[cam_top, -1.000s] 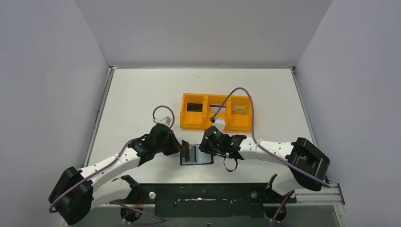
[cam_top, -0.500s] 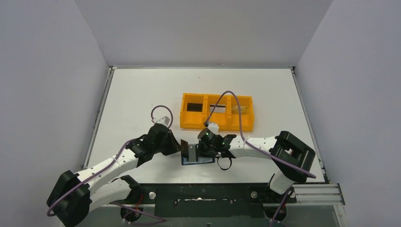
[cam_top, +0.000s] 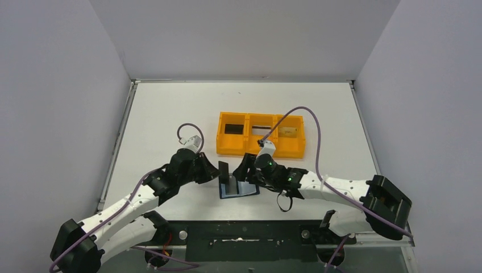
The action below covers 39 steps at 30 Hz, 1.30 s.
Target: Take the credit cards out of the card holder
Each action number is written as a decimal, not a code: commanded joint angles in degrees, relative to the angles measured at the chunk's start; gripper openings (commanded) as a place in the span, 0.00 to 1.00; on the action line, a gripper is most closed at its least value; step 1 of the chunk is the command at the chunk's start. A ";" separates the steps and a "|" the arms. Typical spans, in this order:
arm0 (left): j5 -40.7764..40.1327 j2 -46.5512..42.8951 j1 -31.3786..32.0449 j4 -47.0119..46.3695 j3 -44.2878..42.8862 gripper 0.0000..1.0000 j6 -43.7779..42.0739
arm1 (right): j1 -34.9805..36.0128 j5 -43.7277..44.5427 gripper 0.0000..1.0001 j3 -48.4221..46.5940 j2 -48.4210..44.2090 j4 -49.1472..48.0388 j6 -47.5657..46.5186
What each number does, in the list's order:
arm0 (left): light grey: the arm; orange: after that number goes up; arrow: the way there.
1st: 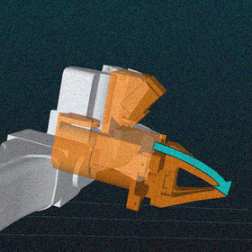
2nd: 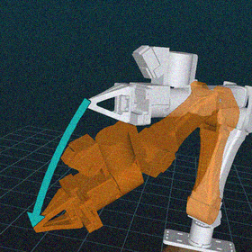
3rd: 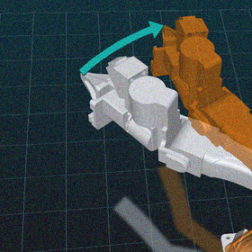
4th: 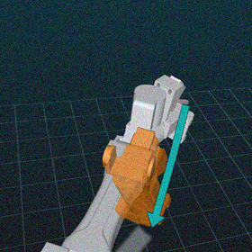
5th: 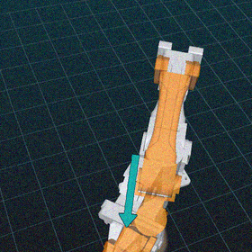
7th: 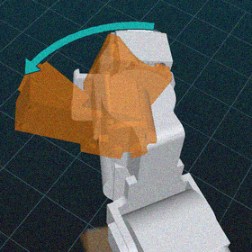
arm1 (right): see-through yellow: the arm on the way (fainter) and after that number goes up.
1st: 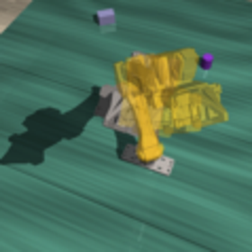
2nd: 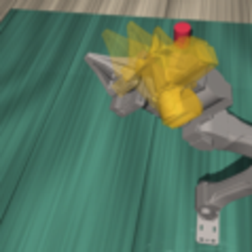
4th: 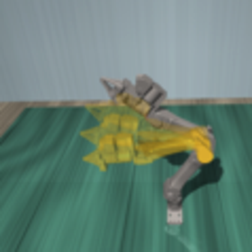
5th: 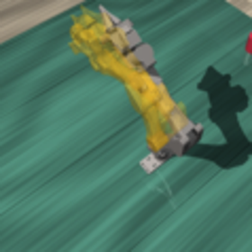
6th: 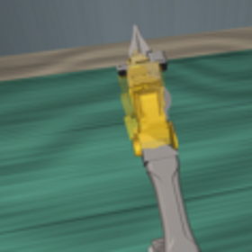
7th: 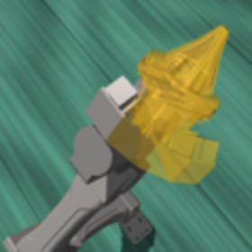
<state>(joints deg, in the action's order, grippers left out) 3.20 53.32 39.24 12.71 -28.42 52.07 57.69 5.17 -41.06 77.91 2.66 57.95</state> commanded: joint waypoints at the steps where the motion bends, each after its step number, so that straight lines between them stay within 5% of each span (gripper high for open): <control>1: 2.27 -4.75 -0.35 -7.85 0.38 0.00 -0.50 | -1.97 1.31 0.60 8.33 -7.94 -16.26 -0.35; 14: 12.46 -9.29 -0.44 -22.13 4.63 0.00 4.08 | -8.21 -21.67 0.70 12.60 -8.66 -36.05 0.72; 27: 12.63 -10.24 -0.83 -25.53 7.27 0.00 5.60 | -11.28 -31.96 0.35 15.34 -5.62 -48.67 5.55; 39: 12.56 -11.45 -2.22 -28.09 9.37 0.00 6.90 | -11.65 -35.01 0.20 16.96 -5.70 -54.07 6.79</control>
<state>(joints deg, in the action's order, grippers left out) 15.77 42.39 37.60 -10.72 -19.31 58.52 45.36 -24.67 -24.01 72.99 -42.54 63.77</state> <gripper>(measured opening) 0.013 0.221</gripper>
